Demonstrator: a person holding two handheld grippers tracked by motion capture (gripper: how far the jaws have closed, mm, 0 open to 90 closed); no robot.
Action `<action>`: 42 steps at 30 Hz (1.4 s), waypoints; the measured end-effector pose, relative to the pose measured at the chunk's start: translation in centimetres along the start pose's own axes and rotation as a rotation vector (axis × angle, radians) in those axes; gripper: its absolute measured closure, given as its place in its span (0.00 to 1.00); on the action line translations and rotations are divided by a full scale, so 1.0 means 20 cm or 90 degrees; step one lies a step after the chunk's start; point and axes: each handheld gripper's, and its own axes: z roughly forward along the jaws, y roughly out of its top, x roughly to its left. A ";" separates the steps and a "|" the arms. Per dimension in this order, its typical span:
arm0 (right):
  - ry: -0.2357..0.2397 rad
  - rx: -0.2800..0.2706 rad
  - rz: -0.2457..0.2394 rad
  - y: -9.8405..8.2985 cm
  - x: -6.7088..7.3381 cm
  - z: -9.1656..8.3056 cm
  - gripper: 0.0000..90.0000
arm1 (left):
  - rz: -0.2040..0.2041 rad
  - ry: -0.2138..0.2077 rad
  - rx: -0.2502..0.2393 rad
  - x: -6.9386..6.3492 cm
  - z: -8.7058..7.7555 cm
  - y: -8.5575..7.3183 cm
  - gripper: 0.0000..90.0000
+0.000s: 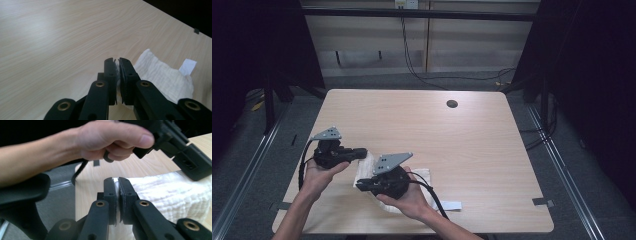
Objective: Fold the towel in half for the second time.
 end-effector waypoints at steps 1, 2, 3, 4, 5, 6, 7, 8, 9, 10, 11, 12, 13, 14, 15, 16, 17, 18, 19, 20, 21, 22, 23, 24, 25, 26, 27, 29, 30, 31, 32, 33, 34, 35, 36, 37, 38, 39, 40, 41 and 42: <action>-0.007 0.003 -0.007 0.00 0.00 -0.01 0.95 | 0.002 -0.002 0.001 -0.01 0.01 0.01 0.95; -0.010 0.001 -0.007 -0.01 0.01 -0.02 0.95 | 0.009 -0.004 0.005 -0.02 0.03 0.02 0.95; -0.010 -0.002 -0.004 -0.01 0.00 -0.04 0.95 | 0.018 0.000 0.011 -0.04 0.04 0.03 0.95; -0.013 -0.004 -0.004 -0.02 0.00 -0.06 0.95 | 0.023 0.003 0.013 -0.05 0.05 0.04 0.95; -0.017 -0.005 -0.003 -0.02 -0.01 -0.08 0.95 | 0.025 0.001 0.012 -0.06 0.06 0.05 0.95; -0.018 -0.006 -0.001 -0.03 -0.01 -0.10 0.95 | 0.026 -0.003 0.014 -0.06 0.08 0.06 0.95; -0.020 -0.006 0.001 -0.04 -0.01 -0.12 0.95 | 0.028 -0.003 0.019 -0.07 0.09 0.07 0.95; -0.024 -0.006 0.004 -0.05 -0.02 -0.13 0.95 | 0.033 -0.004 0.019 -0.08 0.11 0.08 0.95; -0.030 -0.006 0.003 -0.05 -0.02 -0.15 0.95 | 0.042 -0.006 0.023 -0.09 0.12 0.09 0.95; -0.029 -0.008 0.010 -0.06 -0.03 -0.17 0.95 | 0.051 -0.005 0.031 -0.09 0.15 0.09 0.95; -0.031 -0.012 0.016 -0.07 -0.03 -0.18 0.95 | 0.050 -0.009 0.035 -0.10 0.17 0.10 0.95; -0.035 -0.012 0.020 -0.08 -0.04 -0.20 0.95 | 0.048 -0.016 0.036 -0.10 0.19 0.10 0.95; -0.037 -0.012 0.026 -0.09 -0.04 -0.21 0.95 | 0.048 -0.019 0.045 -0.11 0.21 0.10 0.95; -0.040 -0.011 0.027 -0.10 -0.05 -0.22 0.95 | 0.045 -0.021 0.047 -0.11 0.24 0.10 0.95; -0.045 -0.011 0.030 -0.11 -0.05 -0.24 0.95 | 0.048 -0.026 0.057 -0.12 0.27 0.11 0.95; -0.045 -0.009 0.036 -0.12 -0.06 -0.25 0.95 | 0.046 -0.029 0.059 -0.13 0.29 0.11 0.95; -0.044 -0.010 0.039 -0.13 -0.07 -0.26 0.95 | 0.044 -0.033 0.059 -0.13 0.31 0.11 0.95; -0.046 -0.011 0.044 -0.15 -0.07 -0.28 0.95 | 0.046 -0.033 0.065 -0.13 0.33 0.12 0.95; -0.046 -0.009 0.048 -0.16 -0.08 -0.29 0.95 | 0.048 -0.036 0.070 -0.14 0.35 0.12 0.95; -0.047 -0.004 0.050 -0.17 -0.09 -0.29 0.95 | 0.050 -0.036 0.072 -0.14 0.36 0.13 0.95; -0.049 0.001 0.053 -0.18 -0.09 -0.30 0.95 | 0.052 -0.041 0.072 -0.14 0.38 0.14 0.95; -0.051 0.005 0.053 -0.20 -0.10 -0.30 0.95 | 0.048 -0.042 0.071 -0.14 0.39 0.14 0.95; -0.053 0.010 0.056 -0.21 -0.10 -0.31 0.95 | 0.046 -0.043 0.074 -0.15 0.40 0.14 0.95; -0.054 0.010 0.062 -0.22 -0.10 -0.32 0.95 | 0.047 -0.045 0.082 -0.15 0.41 0.14 0.95; -0.055 0.012 0.067 -0.24 -0.11 -0.32 0.95 | 0.050 -0.045 0.088 -0.15 0.43 0.14 0.95; -0.055 0.014 0.074 -0.25 -0.11 -0.33 0.95 | 0.050 -0.045 0.095 -0.16 0.45 0.13 0.95; -0.057 0.018 0.075 -0.26 -0.11 -0.34 0.95 | 0.051 -0.048 0.100 -0.17 0.46 0.12 0.95; -0.057 0.024 0.075 -0.28 -0.11 -0.34 0.95 | 0.051 -0.057 0.105 -0.18 0.49 0.11 0.95; -0.056 0.024 0.076 -0.28 -0.11 -0.34 0.95 | 0.049 -0.059 0.110 -0.19 0.50 0.10 0.95; -0.058 0.026 0.075 -0.29 -0.10 -0.35 0.95 | 0.051 -0.062 0.119 -0.19 0.51 0.10 0.95; -0.059 0.028 0.074 -0.29 -0.09 -0.35 0.95 | 0.053 -0.065 0.118 -0.20 0.52 0.09 0.94; -0.061 0.030 0.074 -0.30 -0.09 -0.35 0.95 | 0.054 -0.066 0.118 -0.20 0.53 0.09 0.94; -0.063 0.036 0.074 -0.31 -0.08 -0.35 0.95 | 0.060 -0.064 0.124 -0.20 0.53 0.09 0.94; -0.067 0.042 0.075 -0.32 -0.08 -0.35 0.95 | 0.058 -0.067 0.128 -0.21 0.54 0.09 0.94; -0.069 0.049 0.076 -0.34 -0.08 -0.35 0.95 | 0.060 -0.070 0.126 -0.21 0.55 0.09 0.94; -0.068 0.053 0.078 -0.35 -0.08 -0.35 0.95 | 0.060 -0.072 0.126 -0.21 0.56 0.09 0.94; -0.070 0.053 0.080 -0.37 -0.08 -0.35 0.95 | 0.062 -0.076 0.130 -0.21 0.57 0.09 0.94; -0.071 0.056 0.082 -0.38 -0.08 -0.36 0.95 | 0.057 -0.081 0.130 -0.22 0.58 0.09 0.94; -0.071 0.058 0.083 -0.39 -0.08 -0.36 0.95 | 0.056 -0.082 0.128 -0.22 0.58 0.09 0.94; -0.073 0.059 0.084 -0.40 -0.08 -0.37 0.95 | 0.062 -0.085 0.124 -0.22 0.58 0.09 0.94; -0.075 0.061 0.083 -0.41 -0.08 -0.37 0.95 | 0.060 -0.088 0.116 -0.23 0.59 0.09 0.94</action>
